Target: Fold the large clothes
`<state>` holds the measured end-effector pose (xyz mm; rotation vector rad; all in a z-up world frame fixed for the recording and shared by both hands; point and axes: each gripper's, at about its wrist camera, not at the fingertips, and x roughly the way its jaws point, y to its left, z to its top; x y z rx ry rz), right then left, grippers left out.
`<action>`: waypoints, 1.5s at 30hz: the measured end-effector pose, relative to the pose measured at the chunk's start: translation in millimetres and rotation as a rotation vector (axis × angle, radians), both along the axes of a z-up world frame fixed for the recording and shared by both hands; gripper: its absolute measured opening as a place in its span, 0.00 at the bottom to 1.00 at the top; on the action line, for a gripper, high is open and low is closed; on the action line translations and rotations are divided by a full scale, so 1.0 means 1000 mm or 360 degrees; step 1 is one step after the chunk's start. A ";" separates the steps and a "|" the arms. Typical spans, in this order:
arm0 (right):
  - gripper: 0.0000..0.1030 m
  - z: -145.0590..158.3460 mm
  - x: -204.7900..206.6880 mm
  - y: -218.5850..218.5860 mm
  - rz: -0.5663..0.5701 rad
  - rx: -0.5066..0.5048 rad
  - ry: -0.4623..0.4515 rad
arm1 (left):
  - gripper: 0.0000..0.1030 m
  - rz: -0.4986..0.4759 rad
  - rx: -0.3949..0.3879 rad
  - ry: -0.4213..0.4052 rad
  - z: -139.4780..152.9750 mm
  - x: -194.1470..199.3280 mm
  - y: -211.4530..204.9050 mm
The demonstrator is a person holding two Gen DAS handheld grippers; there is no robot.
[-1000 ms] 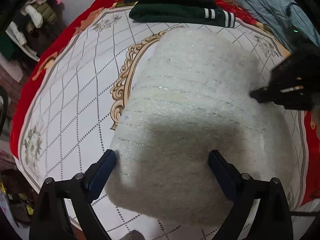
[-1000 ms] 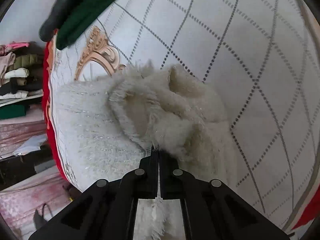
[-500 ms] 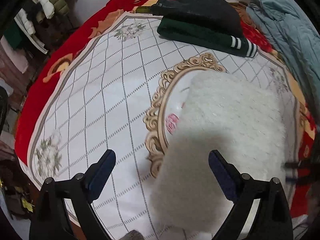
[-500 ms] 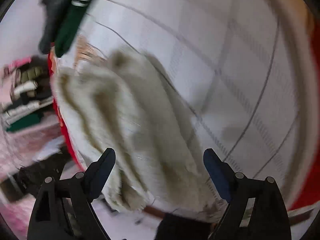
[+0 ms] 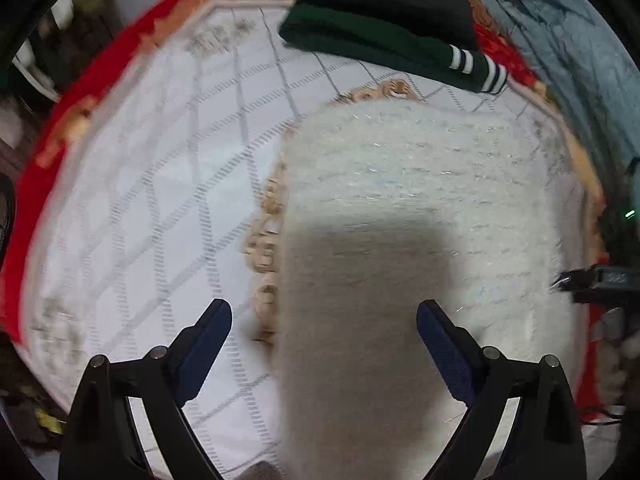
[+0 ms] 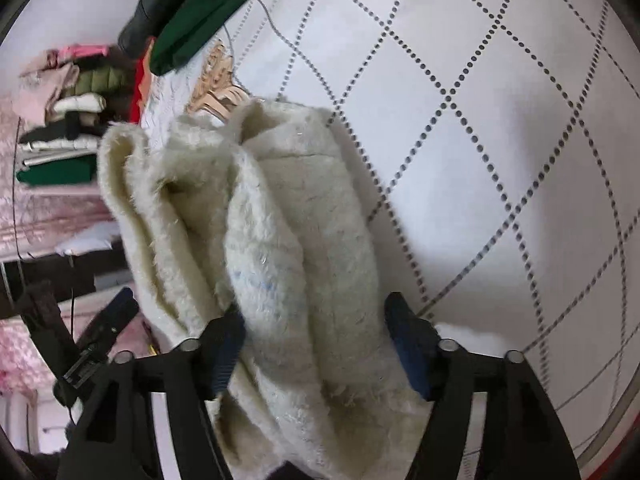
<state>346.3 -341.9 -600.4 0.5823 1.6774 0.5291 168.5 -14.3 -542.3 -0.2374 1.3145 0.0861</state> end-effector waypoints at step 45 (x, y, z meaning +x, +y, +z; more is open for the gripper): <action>0.25 0.024 -0.013 0.126 -0.0389 -0.0228 0.0018 | 1.00 -0.0281 -0.0429 0.0124 -0.052 0.035 0.018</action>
